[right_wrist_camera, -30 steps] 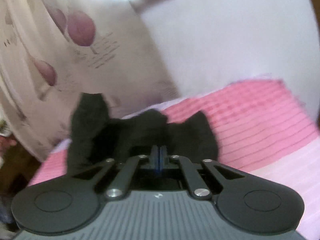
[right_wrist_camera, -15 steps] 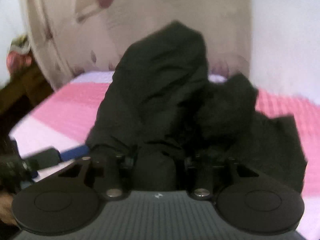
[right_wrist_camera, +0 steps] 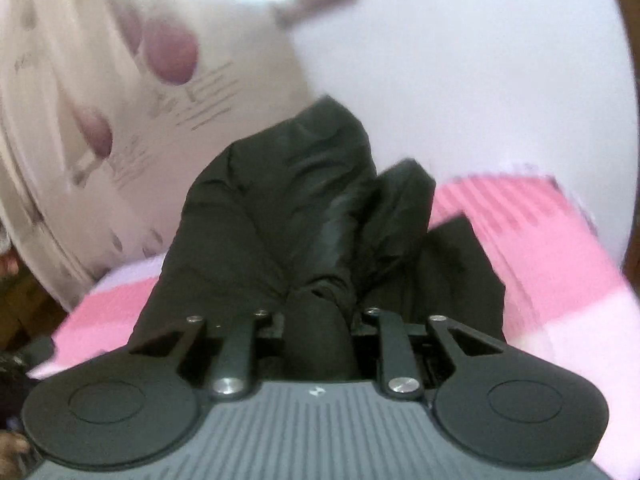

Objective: Fold large clothes

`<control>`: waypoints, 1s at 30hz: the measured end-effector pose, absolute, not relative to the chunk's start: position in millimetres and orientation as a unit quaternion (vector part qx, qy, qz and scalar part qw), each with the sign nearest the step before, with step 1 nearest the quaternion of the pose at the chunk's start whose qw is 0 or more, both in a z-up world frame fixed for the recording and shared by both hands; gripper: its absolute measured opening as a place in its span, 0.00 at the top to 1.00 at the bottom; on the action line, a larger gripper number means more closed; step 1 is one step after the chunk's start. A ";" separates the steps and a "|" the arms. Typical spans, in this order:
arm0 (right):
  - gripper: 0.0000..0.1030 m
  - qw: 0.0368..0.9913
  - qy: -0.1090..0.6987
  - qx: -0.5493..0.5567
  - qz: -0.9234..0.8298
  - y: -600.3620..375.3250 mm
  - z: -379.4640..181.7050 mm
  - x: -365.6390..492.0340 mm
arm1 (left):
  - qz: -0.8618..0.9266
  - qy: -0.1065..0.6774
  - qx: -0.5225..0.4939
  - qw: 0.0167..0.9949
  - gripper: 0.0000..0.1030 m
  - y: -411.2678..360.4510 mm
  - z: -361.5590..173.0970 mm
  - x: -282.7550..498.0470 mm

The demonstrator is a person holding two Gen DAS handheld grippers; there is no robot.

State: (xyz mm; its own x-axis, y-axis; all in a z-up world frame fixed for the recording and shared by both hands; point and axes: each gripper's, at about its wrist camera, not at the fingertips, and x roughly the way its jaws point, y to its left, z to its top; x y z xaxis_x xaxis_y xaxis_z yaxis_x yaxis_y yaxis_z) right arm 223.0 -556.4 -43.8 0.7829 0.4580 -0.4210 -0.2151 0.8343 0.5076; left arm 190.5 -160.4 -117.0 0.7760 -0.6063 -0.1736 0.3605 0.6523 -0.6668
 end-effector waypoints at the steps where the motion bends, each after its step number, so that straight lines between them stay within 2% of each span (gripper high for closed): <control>1: 0.79 0.916 0.270 0.235 0.182 -560.2 -48.0 223.3 | -0.271 0.199 -0.320 0.886 0.00 -161.1 -119.9 191.6; 5: 0.77 0.915 0.252 0.255 0.185 -567.3 -53.6 219.9 | -0.272 0.233 -0.297 0.885 0.00 -169.5 -128.0 207.4; 9: 0.74 0.936 0.255 0.179 0.162 -548.2 -51.0 213.4 | -0.275 0.270 -0.321 0.865 0.00 -173.7 -142.7 224.0; 11: 0.65 0.946 0.251 0.147 0.142 -545.0 -49.9 211.3 | -0.278 0.280 -0.324 0.860 0.00 -178.1 -148.2 230.9; 13: 0.45 0.955 0.245 0.119 0.115 -542.7 -53.4 212.6 | -0.290 0.285 -0.328 0.853 0.00 -184.1 -153.4 237.7; 14: 0.40 0.956 0.244 0.119 0.109 -541.2 -53.2 213.3 | -0.293 0.285 -0.327 0.852 0.00 -187.5 -155.3 240.3; 15: 0.23 0.955 0.249 0.124 0.101 -541.8 -55.6 214.3 | -0.298 0.286 -0.327 0.850 0.00 -190.3 -157.4 242.5; 17: 0.03 0.954 0.259 0.130 0.072 -544.0 -61.2 219.2 | -0.304 0.292 -0.327 0.846 0.00 -196.0 -159.2 244.2; 21: 0.05 0.930 0.296 0.192 0.107 -557.0 -80.8 234.4 | -0.322 0.296 -0.328 0.837 0.00 -198.7 -165.2 254.5; 24: 0.14 0.879 0.325 0.316 0.148 -568.2 -111.8 245.5 | -0.333 0.288 -0.326 0.837 0.09 -190.9 -165.8 252.3; 26: 0.15 0.883 0.324 0.302 0.153 -556.4 -108.0 241.7 | -0.330 0.281 -0.322 0.842 0.13 -179.0 -164.7 246.0; 30: 0.16 0.864 0.326 0.326 0.202 -523.0 -105.6 227.9 | -0.307 0.283 -0.320 0.850 0.13 -136.6 -154.9 224.2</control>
State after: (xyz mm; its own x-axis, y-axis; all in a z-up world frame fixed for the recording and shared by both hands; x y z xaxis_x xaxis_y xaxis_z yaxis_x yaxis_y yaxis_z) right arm 227.9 -523.0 -105.6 0.7051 0.5627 -0.4316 -0.1365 0.7049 0.6960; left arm 224.2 -136.6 -154.9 0.6506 -0.7041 -0.2846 0.3411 0.6057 -0.7189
